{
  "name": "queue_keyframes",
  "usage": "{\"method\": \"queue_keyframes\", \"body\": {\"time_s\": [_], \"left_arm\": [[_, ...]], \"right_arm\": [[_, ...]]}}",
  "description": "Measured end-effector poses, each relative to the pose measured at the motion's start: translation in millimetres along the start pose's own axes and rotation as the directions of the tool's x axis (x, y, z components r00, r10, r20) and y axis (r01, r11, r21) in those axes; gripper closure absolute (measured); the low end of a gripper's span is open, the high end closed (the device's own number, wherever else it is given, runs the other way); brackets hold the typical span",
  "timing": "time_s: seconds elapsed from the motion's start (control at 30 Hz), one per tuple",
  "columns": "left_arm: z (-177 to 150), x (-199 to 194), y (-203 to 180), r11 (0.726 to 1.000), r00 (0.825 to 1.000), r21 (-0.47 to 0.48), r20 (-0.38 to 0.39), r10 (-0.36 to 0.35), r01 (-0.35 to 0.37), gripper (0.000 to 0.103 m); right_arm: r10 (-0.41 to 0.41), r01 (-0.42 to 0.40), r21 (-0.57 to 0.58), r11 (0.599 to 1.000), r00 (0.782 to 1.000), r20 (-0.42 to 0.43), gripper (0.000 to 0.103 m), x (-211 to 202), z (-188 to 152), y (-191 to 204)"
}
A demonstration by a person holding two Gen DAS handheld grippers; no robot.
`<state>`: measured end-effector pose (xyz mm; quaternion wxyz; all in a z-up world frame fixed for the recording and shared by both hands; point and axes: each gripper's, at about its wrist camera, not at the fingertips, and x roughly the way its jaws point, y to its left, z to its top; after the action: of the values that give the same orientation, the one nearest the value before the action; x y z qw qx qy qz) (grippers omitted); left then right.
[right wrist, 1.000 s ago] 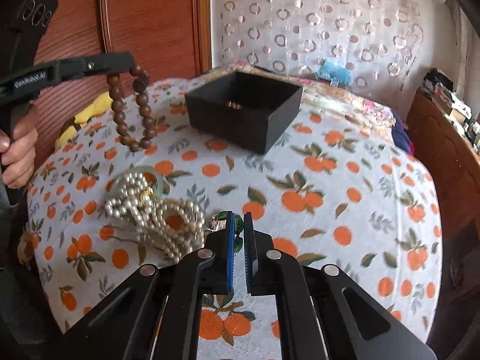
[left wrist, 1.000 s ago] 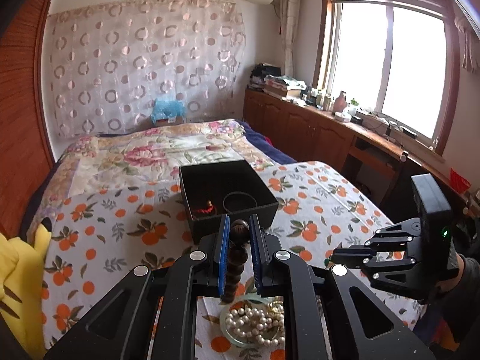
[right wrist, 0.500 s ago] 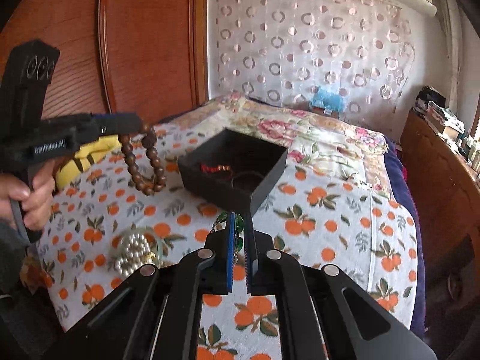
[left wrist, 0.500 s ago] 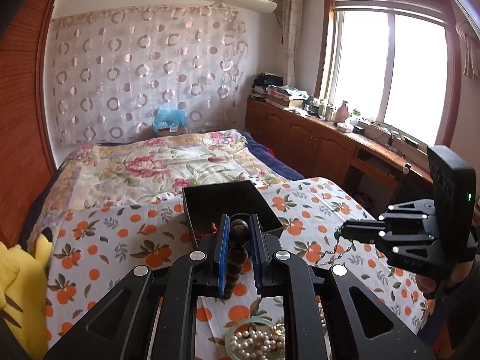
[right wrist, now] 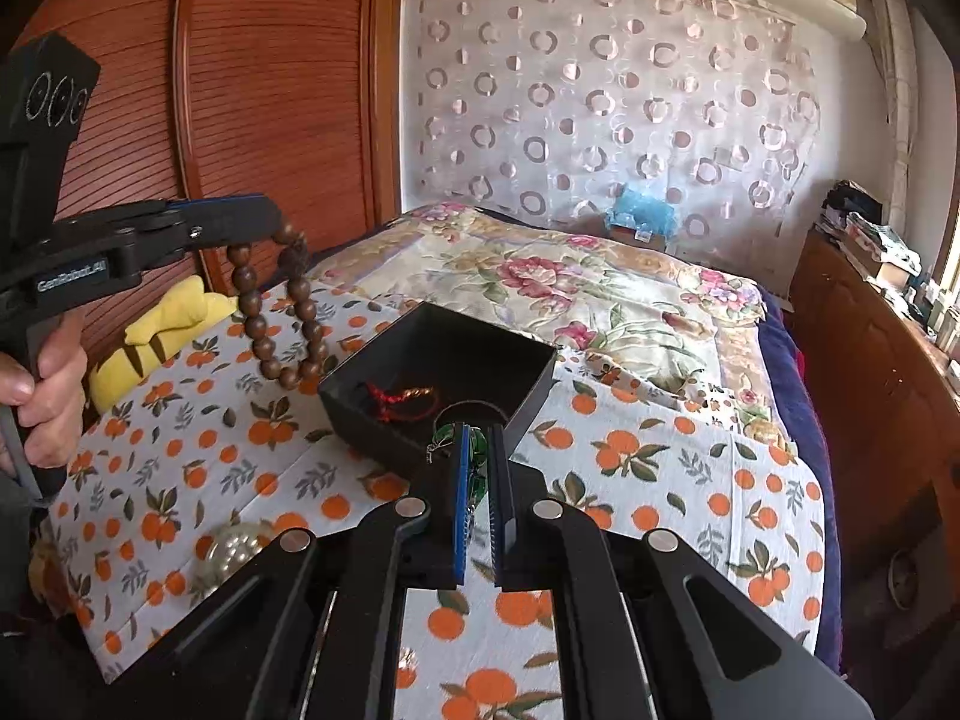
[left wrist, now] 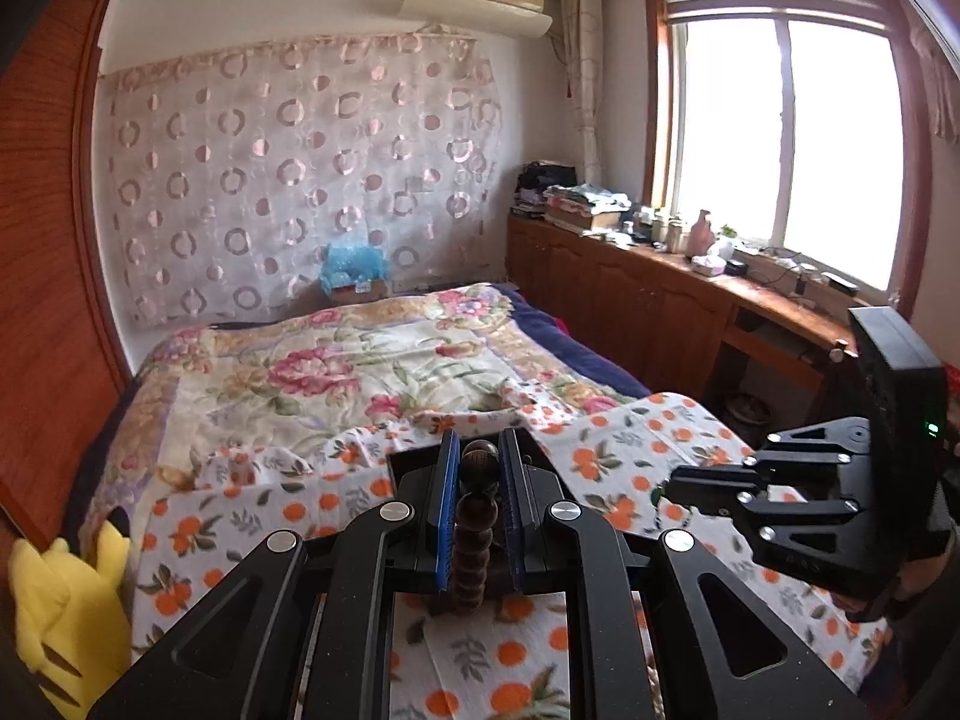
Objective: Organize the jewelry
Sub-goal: 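Carry the wooden bead bracelet into the black box and open the left tool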
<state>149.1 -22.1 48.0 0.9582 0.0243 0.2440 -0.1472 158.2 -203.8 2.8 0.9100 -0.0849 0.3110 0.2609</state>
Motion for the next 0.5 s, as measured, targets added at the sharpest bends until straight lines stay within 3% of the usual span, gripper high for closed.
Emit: {"method": "queue_keyframes", "body": {"time_s": [0.23,0.5], "left_arm": [[9.5,34.3,5.6,1.0,0.999,-0.018,-0.034,0.01,-0.01,0.091],[-5.3,68.8,14.4,0.999,0.995,-0.05,-0.097,0.008,-0.013,0.091]], "right_arm": [[-0.023,0.023,0.0,1.0,1.0,-0.008,0.096,14.8,11.9,-9.4],[-0.029,0.029,0.007,1.0,1.0,0.004,0.096,22.4,27.9,-14.8]]}}
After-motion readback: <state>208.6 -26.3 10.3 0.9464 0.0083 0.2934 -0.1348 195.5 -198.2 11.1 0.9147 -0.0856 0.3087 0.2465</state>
